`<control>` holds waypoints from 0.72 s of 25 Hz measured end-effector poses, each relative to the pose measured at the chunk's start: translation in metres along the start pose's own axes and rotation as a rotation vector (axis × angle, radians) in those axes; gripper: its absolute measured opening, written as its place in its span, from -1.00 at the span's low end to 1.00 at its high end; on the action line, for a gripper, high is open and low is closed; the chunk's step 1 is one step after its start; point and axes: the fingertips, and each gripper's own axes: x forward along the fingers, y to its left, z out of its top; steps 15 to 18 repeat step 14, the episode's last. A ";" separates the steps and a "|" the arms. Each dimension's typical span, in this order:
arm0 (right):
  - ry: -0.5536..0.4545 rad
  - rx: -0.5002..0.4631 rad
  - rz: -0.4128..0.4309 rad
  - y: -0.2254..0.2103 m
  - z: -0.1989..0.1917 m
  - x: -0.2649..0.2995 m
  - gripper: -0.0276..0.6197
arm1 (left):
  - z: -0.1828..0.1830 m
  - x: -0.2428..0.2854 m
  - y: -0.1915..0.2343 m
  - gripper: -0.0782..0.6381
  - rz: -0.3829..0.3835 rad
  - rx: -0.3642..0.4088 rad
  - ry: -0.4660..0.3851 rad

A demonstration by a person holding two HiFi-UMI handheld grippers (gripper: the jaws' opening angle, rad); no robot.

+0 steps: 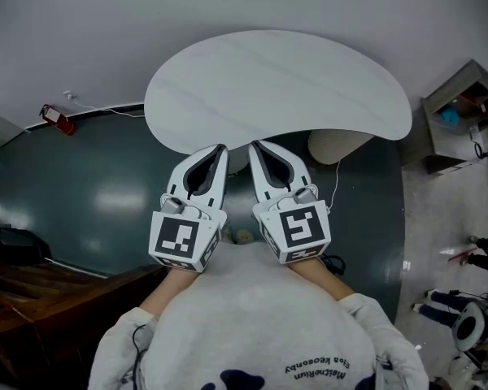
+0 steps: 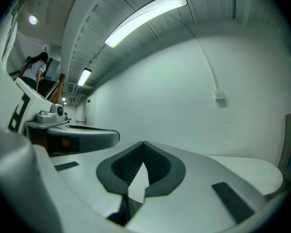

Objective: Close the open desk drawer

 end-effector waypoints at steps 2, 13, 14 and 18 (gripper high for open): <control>0.005 0.000 0.004 -0.002 0.000 -0.001 -0.87 | -0.001 0.002 -0.002 -0.76 -0.001 -0.002 0.005; 0.003 0.005 0.030 0.009 0.000 0.002 -0.86 | -0.008 -0.003 0.003 -0.76 0.007 -0.018 0.018; 0.003 0.003 0.030 0.011 -0.001 0.003 -0.86 | -0.009 -0.004 0.003 -0.76 0.008 -0.019 0.017; 0.003 0.003 0.030 0.011 -0.001 0.003 -0.86 | -0.009 -0.004 0.003 -0.76 0.008 -0.019 0.017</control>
